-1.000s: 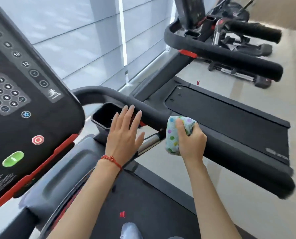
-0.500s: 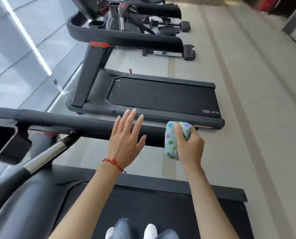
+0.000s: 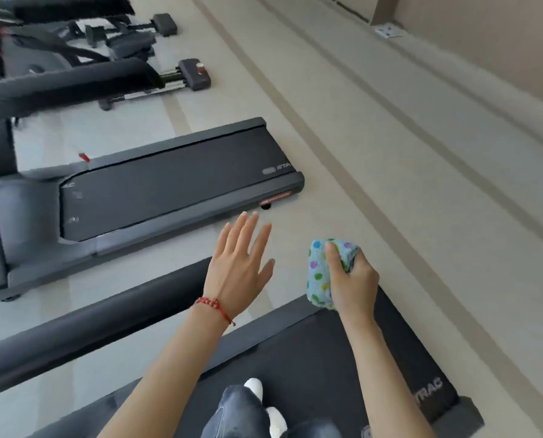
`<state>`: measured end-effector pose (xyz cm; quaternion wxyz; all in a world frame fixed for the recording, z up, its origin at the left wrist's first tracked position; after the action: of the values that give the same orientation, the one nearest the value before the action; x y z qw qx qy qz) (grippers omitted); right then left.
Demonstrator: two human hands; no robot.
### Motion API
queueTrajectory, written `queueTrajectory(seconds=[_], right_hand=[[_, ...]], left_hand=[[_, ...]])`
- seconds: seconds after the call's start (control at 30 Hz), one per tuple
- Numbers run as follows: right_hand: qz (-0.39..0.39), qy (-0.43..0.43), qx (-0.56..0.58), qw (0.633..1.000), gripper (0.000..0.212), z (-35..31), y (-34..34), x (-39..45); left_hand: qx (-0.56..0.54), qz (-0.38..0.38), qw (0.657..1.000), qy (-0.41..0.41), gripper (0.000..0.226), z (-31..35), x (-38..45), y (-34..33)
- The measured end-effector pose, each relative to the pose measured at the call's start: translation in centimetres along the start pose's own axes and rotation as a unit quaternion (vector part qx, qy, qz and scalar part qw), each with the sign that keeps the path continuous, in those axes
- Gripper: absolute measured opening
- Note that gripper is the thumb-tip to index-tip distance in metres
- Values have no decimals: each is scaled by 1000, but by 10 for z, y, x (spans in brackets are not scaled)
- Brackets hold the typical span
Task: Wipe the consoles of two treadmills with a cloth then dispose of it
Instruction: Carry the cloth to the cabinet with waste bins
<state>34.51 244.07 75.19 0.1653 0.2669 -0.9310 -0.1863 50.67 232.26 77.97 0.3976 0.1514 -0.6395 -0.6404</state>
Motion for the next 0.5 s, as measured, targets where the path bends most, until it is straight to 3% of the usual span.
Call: queueTrajectory(seconds=[0.23, 0.5], right_hand=[[116, -81, -36, 989, 27, 57, 75, 0], [201, -129, -54, 970, 28, 127, 175, 13]], left_hand=[[-38, -72, 991, -110, 55, 76, 33, -52], [-55, -91, 971, -214, 55, 201, 57, -97]])
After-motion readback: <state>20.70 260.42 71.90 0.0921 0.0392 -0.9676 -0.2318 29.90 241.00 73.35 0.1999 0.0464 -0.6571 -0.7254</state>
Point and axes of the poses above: each hand's wrist, its own x-axis towards the middle knuckle, its own y-axis out of the back of the hand, z = x × y, the point moved 10 cm from there along x, towards the middle knuckle, and after that the axes turned 9 degrees about y, right-handed, at the moved point
